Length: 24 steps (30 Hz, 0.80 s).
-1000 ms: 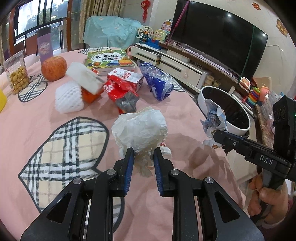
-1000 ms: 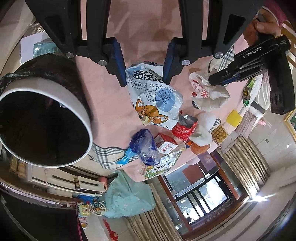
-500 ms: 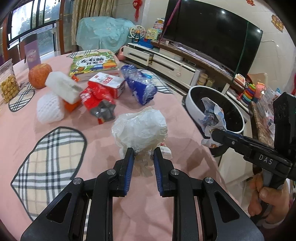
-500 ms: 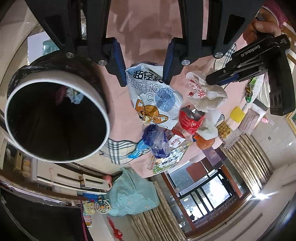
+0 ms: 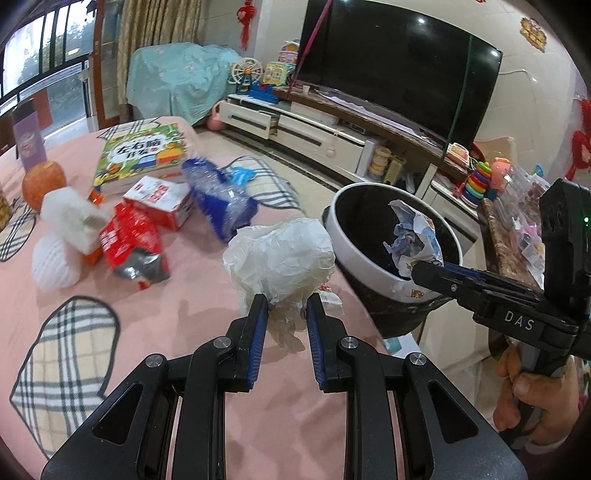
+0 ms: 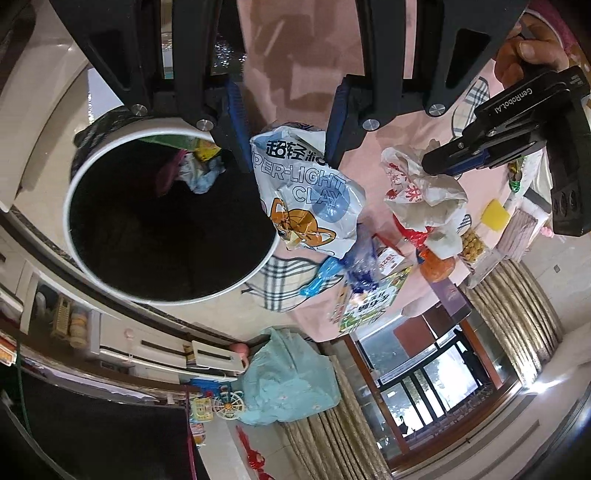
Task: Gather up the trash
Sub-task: 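Carry the tissue and white snack bag over the bin and open both tools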
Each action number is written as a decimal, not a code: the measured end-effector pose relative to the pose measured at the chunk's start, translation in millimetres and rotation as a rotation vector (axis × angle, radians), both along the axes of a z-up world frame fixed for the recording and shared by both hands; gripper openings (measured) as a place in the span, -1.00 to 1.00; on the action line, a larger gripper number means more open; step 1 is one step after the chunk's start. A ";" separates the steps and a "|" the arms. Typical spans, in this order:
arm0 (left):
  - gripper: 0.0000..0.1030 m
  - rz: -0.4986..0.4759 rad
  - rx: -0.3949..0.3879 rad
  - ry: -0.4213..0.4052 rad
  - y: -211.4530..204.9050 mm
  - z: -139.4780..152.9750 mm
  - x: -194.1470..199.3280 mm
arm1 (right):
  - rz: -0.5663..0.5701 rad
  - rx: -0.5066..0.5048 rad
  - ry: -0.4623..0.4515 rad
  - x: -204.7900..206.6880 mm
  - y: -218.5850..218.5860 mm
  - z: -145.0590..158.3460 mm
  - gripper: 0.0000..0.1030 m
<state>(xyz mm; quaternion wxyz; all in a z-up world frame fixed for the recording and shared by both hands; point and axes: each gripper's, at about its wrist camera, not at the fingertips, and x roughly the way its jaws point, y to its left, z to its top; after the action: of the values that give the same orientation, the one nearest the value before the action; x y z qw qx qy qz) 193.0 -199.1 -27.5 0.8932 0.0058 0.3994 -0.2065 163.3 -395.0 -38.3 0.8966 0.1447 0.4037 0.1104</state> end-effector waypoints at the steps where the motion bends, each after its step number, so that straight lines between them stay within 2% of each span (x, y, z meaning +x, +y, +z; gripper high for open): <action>1: -0.61 -0.005 -0.002 -0.002 -3.2 1.0 1.4 | -0.004 -0.001 -0.001 0.4 -2.3 1.2 -0.24; 24: -0.61 -0.047 0.021 -0.001 -54.3 4.8 28.0 | -0.071 -0.006 0.022 18.0 -48.7 3.0 -0.24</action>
<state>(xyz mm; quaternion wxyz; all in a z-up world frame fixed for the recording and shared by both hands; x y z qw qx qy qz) 221.0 -253.4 -22.7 0.8882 0.0247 0.4008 -0.2233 181.3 -443.8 -35.4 0.8958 0.1575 0.4085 0.0759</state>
